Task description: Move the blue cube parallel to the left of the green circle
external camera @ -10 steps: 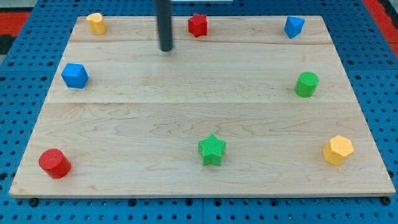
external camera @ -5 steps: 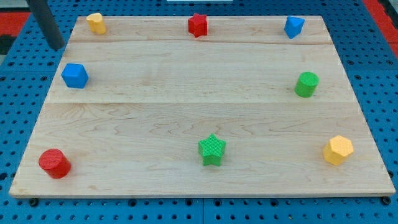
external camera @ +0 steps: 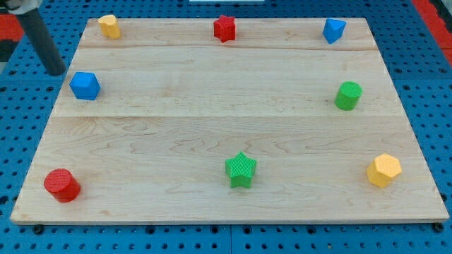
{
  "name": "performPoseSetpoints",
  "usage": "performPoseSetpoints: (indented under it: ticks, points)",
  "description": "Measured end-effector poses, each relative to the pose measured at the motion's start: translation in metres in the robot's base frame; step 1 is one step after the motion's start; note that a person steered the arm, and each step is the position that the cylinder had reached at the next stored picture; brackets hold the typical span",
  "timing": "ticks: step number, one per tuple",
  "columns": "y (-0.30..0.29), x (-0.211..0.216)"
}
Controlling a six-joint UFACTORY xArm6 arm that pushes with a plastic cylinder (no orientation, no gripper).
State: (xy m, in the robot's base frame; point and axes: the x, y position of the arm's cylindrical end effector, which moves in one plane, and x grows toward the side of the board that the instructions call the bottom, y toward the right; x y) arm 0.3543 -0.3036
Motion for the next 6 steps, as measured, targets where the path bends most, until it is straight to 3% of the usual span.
performPoseSetpoints:
  ticks: [1,2,4,5,6]
  points:
    - [0.01,0.018]
    - [0.073,0.031]
    - [0.256,0.059]
    - [0.265,0.023]
    - [0.317,0.006]
